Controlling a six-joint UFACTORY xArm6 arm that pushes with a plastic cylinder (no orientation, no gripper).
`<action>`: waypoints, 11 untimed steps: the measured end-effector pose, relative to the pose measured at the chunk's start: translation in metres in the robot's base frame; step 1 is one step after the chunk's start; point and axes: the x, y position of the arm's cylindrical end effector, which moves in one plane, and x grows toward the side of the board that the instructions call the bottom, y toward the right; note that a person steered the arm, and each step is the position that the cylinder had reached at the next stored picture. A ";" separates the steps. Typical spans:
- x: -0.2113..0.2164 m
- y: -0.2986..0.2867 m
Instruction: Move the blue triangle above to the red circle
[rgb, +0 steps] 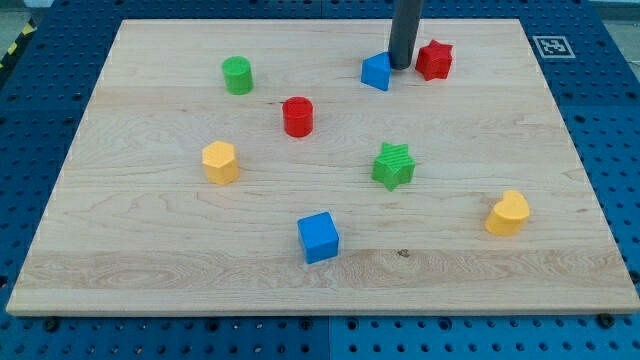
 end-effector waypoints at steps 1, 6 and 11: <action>0.003 0.000; 0.021 -0.039; 0.036 -0.085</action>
